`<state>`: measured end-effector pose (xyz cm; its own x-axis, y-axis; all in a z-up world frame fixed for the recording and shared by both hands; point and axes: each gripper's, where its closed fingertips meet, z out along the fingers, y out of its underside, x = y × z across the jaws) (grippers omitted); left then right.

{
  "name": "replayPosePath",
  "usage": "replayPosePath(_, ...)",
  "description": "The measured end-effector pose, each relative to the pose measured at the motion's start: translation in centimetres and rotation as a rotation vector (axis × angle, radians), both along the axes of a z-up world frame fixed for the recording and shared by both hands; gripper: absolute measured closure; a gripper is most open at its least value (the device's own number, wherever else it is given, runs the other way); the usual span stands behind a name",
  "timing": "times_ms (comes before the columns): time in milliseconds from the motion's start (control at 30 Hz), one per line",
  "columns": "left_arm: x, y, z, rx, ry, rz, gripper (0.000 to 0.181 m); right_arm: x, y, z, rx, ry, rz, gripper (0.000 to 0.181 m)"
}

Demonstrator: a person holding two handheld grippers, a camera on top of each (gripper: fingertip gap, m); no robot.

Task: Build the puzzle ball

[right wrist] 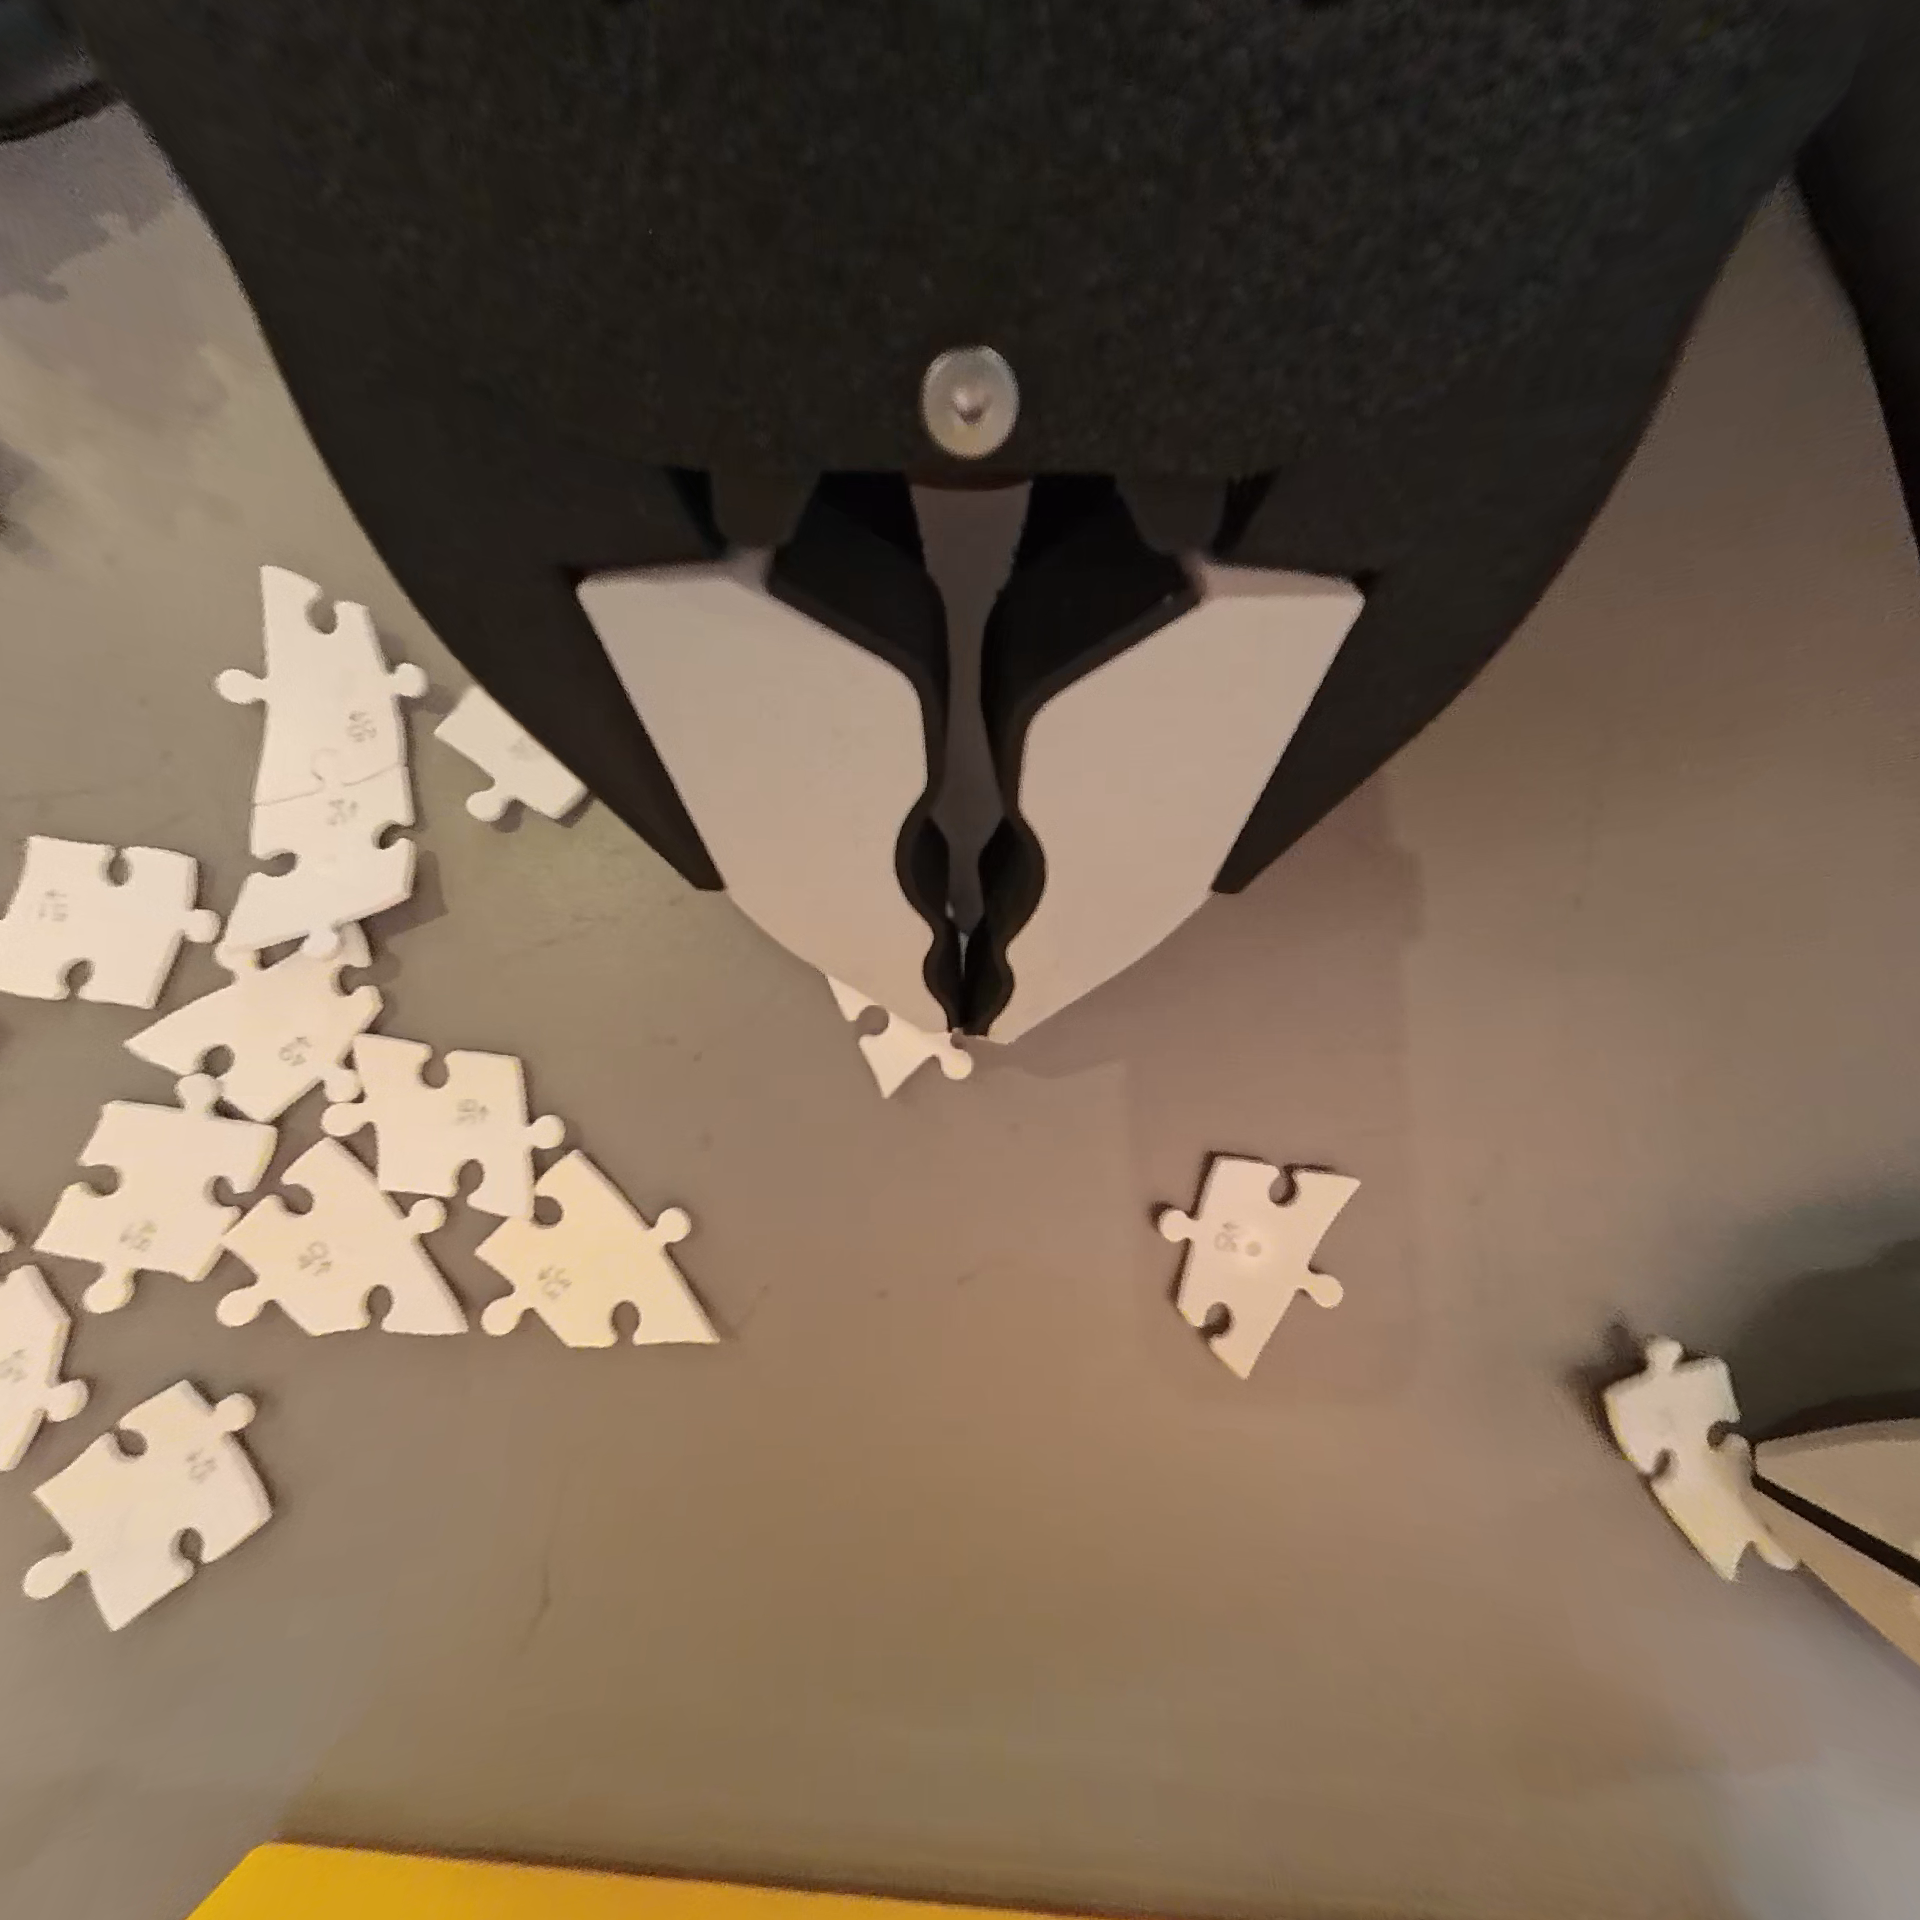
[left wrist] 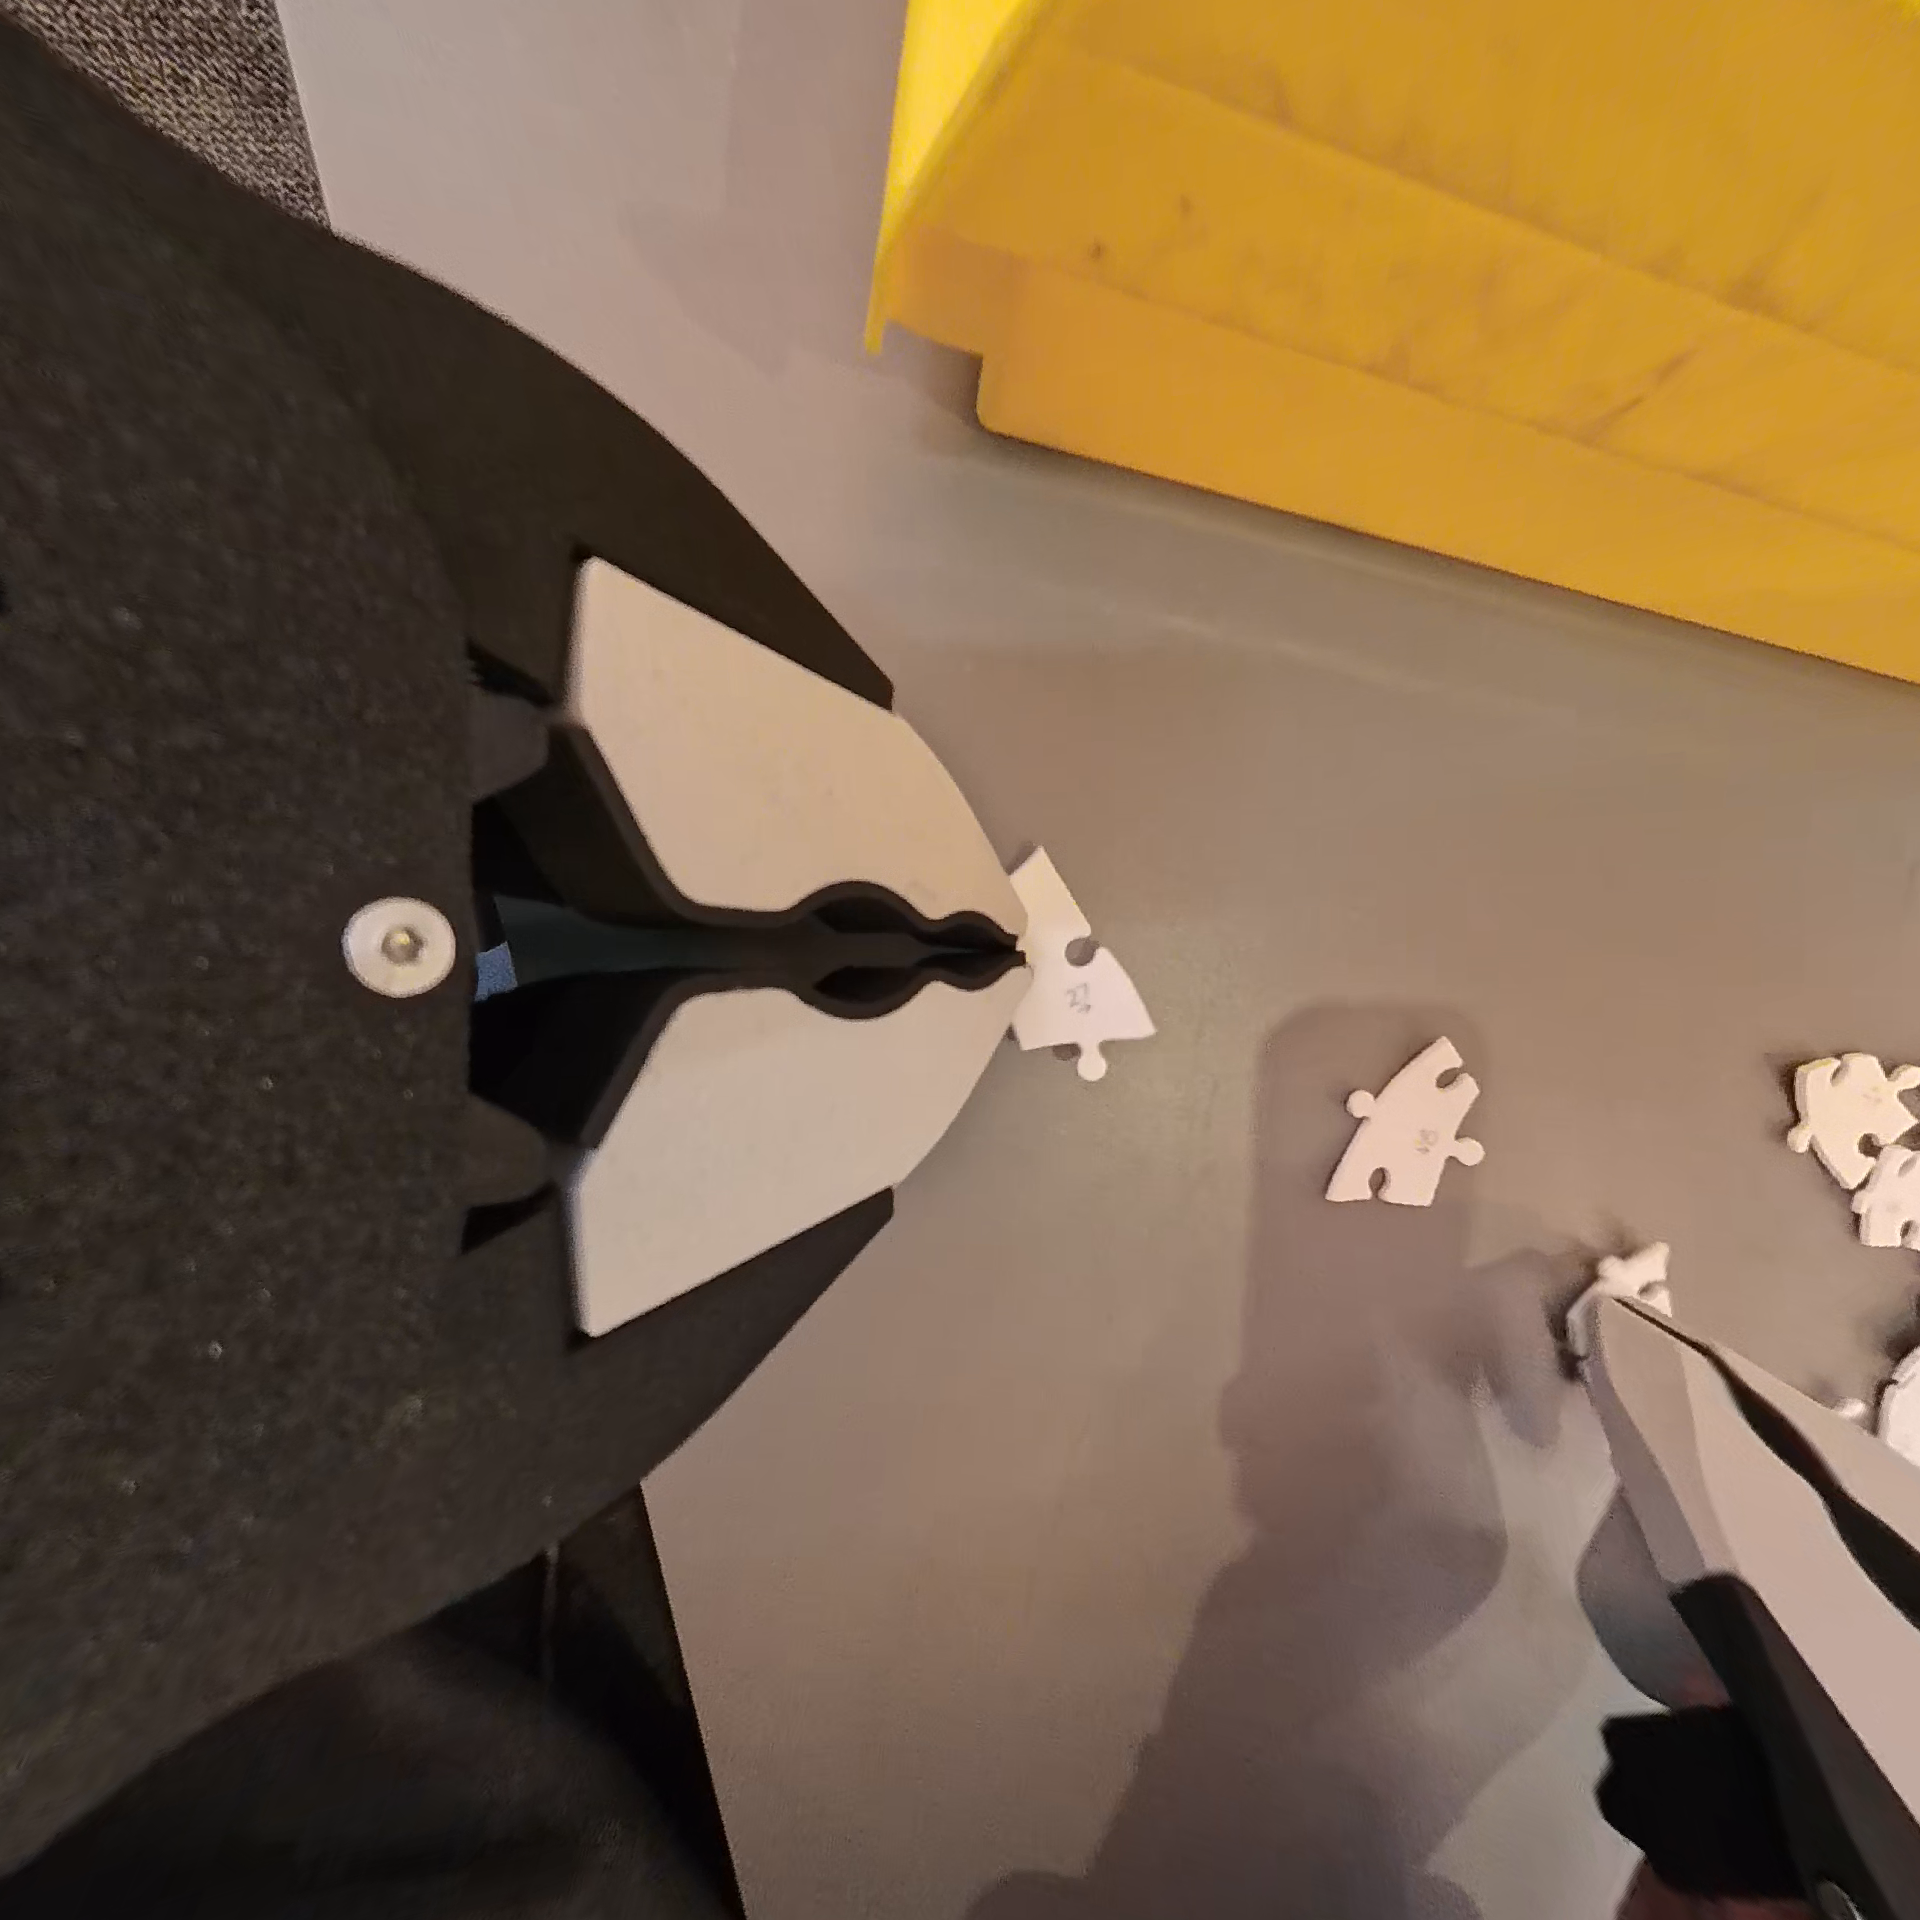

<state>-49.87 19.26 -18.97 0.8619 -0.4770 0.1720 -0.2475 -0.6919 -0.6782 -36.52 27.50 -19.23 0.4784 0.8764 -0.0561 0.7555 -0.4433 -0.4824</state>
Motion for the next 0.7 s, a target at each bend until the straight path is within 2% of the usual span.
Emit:
replayPosePath(133, 0.0, 0.0, 0.0, 0.0, 0.004, -0.002, 0.181, 1.0, 0.8, 2.5, 0.102, 0.046, 0.001, 0.181)
replayPosePath(233, 0.0, 0.0, 0.0, 0.0, 0.002, -0.003, 0.181, 2.6, 1.1, 2.1, 0.104, -0.007, -0.028, 0.181)
replayPosePath(500, 0.0, 0.0, 0.1, 0.002, 0.006, -0.002, 0.181, 1.2, 1.1, 0.0, 0.071, -0.039, 0.022, 0.181)
replayPosePath(567, -0.1, 0.0, 0.0, 0.001, 0.004, 0.002, 0.181, 0.6, 1.4, -0.1, 0.071, -0.037, 0.06, 0.181)
replayPosePath(700, 0.0, 0.0, 0.0, -0.002, 0.004, -0.001, 0.181, -1.5, 1.5, -0.1, 0.101, -0.026, 0.247, 0.181)
